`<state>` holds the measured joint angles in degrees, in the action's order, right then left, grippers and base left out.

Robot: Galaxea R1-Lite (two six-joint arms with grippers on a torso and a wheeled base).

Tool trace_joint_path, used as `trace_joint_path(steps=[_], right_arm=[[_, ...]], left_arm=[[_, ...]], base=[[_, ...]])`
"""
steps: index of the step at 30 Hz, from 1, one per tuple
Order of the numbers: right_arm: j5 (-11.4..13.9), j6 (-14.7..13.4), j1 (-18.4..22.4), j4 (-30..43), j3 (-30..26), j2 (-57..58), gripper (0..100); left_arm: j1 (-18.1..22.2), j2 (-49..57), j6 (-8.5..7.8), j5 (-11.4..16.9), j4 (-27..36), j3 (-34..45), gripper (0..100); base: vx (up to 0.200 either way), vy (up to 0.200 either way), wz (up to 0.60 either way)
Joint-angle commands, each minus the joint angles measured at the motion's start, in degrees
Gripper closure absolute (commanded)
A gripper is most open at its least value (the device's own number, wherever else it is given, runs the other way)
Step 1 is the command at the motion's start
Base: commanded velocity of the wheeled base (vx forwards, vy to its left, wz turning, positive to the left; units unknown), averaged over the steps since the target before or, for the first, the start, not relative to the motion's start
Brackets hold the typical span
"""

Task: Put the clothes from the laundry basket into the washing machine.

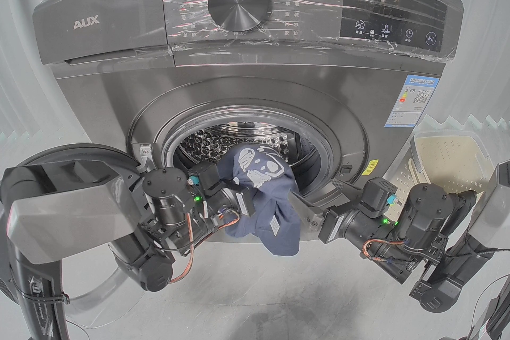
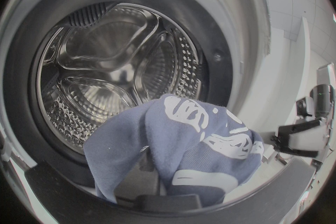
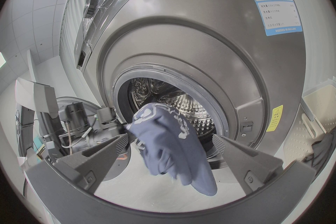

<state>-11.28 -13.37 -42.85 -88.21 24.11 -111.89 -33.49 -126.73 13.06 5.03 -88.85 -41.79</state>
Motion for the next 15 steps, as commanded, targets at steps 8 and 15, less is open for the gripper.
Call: trace_joint_path(steps=[8, 15], right_arm=[[0.03, 0.01, -0.04, -0.03, 0.23, -0.26, 0], [0.11, 0.01, 0.05, -0.03, 0.41, -0.79, 0]], left_arm=[[2.11, -13.89, 2.41, -5.65, 2.54, -22.37, 100], [5.01, -18.2, 2.41, -9.78, 8.86, -35.64, 100]], base=[[0.0, 0.0, 0.0], [0.0, 0.0, 0.0]])
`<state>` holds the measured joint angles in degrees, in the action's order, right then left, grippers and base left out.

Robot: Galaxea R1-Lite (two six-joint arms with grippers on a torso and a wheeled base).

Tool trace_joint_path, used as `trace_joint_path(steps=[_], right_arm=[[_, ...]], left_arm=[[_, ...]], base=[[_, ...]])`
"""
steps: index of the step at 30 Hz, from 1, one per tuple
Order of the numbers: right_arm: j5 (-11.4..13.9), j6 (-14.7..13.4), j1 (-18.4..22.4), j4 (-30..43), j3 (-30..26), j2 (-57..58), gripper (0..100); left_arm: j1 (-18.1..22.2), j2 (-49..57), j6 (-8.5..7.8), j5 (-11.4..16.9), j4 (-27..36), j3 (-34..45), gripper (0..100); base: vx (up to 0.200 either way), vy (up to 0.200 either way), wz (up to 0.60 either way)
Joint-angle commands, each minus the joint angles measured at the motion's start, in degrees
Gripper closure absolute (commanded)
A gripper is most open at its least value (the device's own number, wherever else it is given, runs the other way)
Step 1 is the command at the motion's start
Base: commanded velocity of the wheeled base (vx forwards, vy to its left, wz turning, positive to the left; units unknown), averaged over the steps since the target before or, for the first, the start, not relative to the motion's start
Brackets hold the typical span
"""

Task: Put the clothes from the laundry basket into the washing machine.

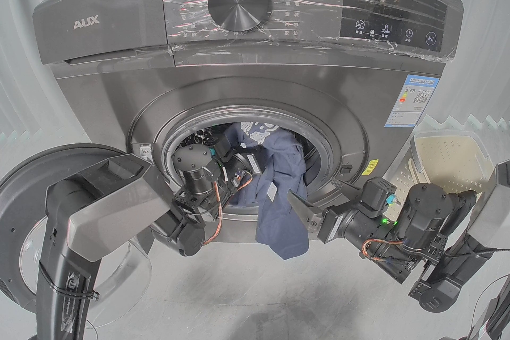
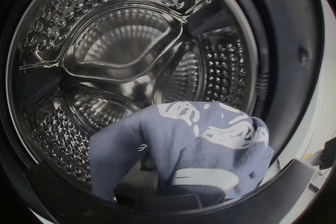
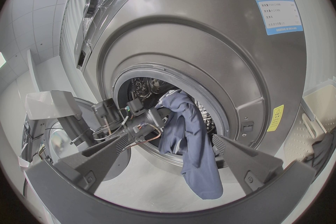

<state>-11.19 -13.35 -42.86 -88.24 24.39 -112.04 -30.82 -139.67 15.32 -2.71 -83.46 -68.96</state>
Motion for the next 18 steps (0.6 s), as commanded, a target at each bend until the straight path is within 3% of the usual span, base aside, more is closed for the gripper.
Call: trace_joint_path(steps=[1, 5, 10, 18], right_arm=[[0.03, -0.01, 0.06, -0.01, 0.13, -0.63, 0], [0.03, -0.01, 0.24, -0.01, 0.13, -1.34, 0], [0.03, -0.01, 0.41, -0.01, 0.04, -1.86, 0], [0.03, -0.01, 0.32, -0.01, 0.13, -2.21, 0]], left_arm=[[2.34, -5.26, 0.15, -2.04, 3.48, -8.47, 100], [2.52, -6.67, 0.15, -2.57, 9.01, -15.06, 100], [2.96, -10.8, -0.03, -5.82, 12.0, -24.38, 100], [4.27, -11.24, 0.15, -7.23, 13.41, -26.05, 100]], base=[[0.0, 0.0, 0.0], [0.0, 0.0, 0.0], [0.0, 0.0, 0.0], [0.0, 0.0, 0.0]])
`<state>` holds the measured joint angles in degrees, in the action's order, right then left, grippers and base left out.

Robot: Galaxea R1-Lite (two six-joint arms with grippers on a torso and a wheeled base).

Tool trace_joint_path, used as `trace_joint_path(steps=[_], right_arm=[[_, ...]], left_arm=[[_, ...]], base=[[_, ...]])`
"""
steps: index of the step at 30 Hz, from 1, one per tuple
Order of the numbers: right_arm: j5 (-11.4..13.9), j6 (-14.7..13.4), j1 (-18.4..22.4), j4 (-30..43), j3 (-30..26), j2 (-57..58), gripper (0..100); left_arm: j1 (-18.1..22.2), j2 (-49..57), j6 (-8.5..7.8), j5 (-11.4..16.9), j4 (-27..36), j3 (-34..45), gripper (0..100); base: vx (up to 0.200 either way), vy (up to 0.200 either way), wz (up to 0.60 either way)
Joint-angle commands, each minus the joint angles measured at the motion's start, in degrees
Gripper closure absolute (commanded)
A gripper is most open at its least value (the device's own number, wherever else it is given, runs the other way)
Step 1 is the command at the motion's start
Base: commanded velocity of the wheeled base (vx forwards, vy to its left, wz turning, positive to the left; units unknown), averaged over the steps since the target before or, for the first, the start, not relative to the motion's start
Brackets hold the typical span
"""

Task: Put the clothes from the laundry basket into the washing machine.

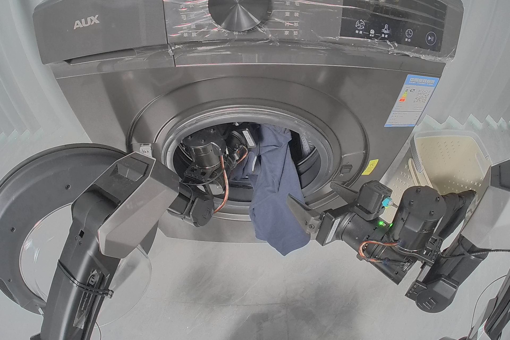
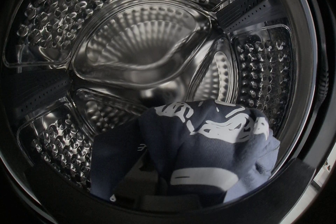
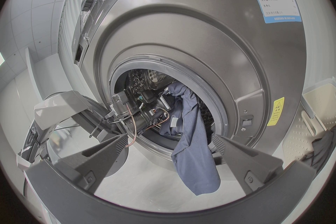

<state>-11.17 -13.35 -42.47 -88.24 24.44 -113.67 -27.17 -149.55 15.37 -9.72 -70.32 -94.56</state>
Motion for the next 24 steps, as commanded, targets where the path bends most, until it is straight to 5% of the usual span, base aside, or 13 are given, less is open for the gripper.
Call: trace_joint_path(steps=[1, 2, 3, 11, 24], right_arm=[[-0.08, -0.01, -0.07, -0.09, 0.08, -0.59, 0], [-0.08, -0.01, -0.07, -0.01, 0.08, -0.68, 0], [-0.08, -0.01, 0.02, -0.09, -0.01, -0.68, 0], [-0.08, -0.01, 0.46, -0.09, 0.08, -0.86, 0], [-0.17, 0.08, 0.55, -0.09, 0.08, -0.77, 0]], left_arm=[[0.63, -1.27, 0.1, -0.22, 0.27, -0.27, 100], [0.63, -1.09, 0.27, -0.22, 0.35, 0.7, 100], [0.54, -0.83, 0.45, -0.22, 0.44, 1.66, 0], [-1.83, 9.46, 3.52, 1.19, 7.03, 18.45, 0], [-6.4, 14.82, 3.61, 7.61, 9.58, 27.15, 0]], base=[[0.0, 0.0, 0.0], [0.0, 0.0, 0.0], [0.0, 0.0, 0.0], [0.0, 0.0, 0.0], [0.0, 0.0, 0.0]])
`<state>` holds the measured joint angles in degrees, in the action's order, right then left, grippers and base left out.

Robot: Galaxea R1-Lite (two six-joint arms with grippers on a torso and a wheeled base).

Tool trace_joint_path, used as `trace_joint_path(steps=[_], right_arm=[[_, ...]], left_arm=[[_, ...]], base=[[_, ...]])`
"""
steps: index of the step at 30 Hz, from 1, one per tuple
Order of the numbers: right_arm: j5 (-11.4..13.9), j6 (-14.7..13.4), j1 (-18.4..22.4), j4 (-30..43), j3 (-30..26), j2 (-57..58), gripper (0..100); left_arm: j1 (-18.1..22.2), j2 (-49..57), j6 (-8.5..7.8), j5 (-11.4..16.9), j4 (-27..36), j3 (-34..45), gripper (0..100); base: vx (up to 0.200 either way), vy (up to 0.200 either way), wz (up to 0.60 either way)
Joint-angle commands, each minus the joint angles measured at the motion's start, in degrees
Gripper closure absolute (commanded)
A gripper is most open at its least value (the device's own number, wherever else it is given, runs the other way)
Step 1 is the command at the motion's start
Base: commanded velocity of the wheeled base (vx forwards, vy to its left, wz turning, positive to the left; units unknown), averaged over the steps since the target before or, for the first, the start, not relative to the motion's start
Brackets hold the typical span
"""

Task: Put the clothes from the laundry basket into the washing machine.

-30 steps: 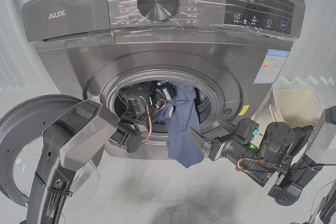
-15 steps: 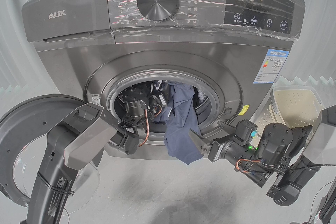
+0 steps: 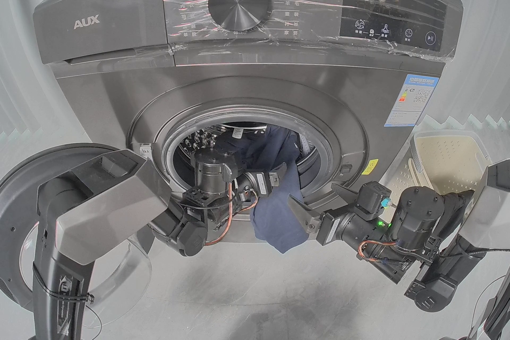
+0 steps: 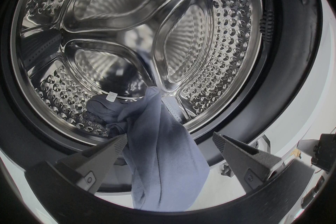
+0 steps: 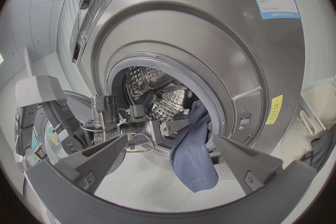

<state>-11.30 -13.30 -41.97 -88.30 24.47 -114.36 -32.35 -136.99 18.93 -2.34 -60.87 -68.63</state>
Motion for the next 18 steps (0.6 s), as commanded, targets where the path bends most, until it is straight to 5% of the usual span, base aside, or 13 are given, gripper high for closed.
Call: trace_joint_path(steps=[1, 18], right_arm=[[-0.04, 0.03, 0.05, -0.03, 0.14, -0.07, 0], [-0.04, 0.2, 0.05, -0.03, 0.32, 0.28, 0]], left_arm=[[-2.1, 1.72, -0.04, 0.67, 0.14, 1.22, 0], [-4.21, -5.22, -0.74, 2.43, -0.04, -2.82, 0]], base=[[0.0, 0.0, 0.0], [0.0, 0.0, 0.0]])
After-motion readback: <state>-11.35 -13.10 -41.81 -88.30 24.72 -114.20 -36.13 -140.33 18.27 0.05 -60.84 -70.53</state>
